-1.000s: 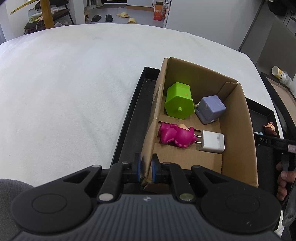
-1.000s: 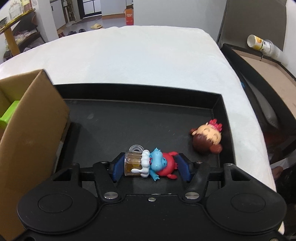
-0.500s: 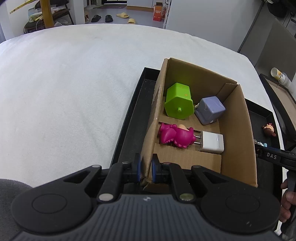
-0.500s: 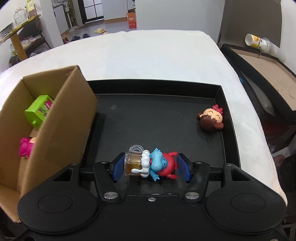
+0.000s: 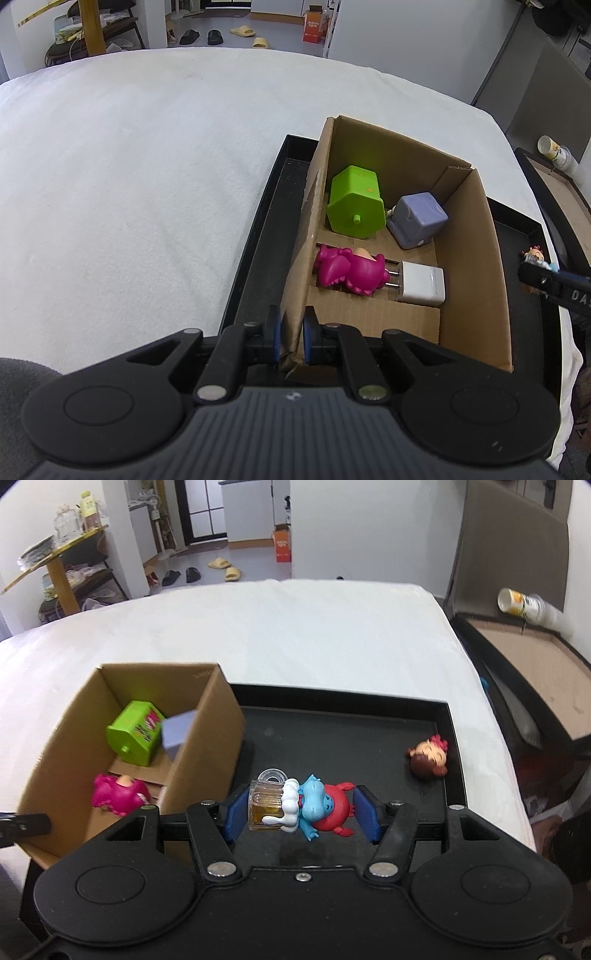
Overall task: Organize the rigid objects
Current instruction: 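Carry the blue figurine and jar with the right gripper over the box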
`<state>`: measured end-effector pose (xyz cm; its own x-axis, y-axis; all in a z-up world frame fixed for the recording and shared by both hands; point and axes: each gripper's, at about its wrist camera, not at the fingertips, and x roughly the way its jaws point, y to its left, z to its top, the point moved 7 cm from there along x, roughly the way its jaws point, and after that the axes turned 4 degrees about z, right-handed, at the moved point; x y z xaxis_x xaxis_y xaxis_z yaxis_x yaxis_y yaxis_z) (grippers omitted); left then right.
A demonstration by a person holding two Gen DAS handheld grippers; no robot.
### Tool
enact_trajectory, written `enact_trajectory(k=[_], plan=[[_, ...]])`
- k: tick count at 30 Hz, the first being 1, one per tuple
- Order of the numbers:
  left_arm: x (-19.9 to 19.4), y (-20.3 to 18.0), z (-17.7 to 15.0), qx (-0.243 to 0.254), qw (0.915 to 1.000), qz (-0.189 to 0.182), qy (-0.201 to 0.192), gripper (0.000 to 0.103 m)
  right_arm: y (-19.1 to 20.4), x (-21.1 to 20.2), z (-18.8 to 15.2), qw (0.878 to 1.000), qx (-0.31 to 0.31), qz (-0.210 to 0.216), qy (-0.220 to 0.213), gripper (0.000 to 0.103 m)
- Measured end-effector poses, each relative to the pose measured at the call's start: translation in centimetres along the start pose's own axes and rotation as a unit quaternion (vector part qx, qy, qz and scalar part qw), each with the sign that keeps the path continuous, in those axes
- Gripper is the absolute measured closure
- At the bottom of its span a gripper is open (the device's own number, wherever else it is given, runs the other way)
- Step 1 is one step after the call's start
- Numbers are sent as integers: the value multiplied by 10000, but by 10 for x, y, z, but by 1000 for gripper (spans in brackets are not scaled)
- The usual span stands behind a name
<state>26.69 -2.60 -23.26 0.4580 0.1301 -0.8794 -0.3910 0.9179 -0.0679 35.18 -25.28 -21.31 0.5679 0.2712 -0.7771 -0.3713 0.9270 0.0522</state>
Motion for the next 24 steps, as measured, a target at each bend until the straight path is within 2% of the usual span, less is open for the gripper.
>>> enact_trajectory(k=[13, 24], plan=[[1, 1, 1, 14, 10000, -14, -2, 92, 37, -29, 32, 9976, -408, 351, -436, 45], [1, 3, 1, 1, 10000, -95, 4, 92, 76, -22, 37, 9941, -832, 582, -387, 45]])
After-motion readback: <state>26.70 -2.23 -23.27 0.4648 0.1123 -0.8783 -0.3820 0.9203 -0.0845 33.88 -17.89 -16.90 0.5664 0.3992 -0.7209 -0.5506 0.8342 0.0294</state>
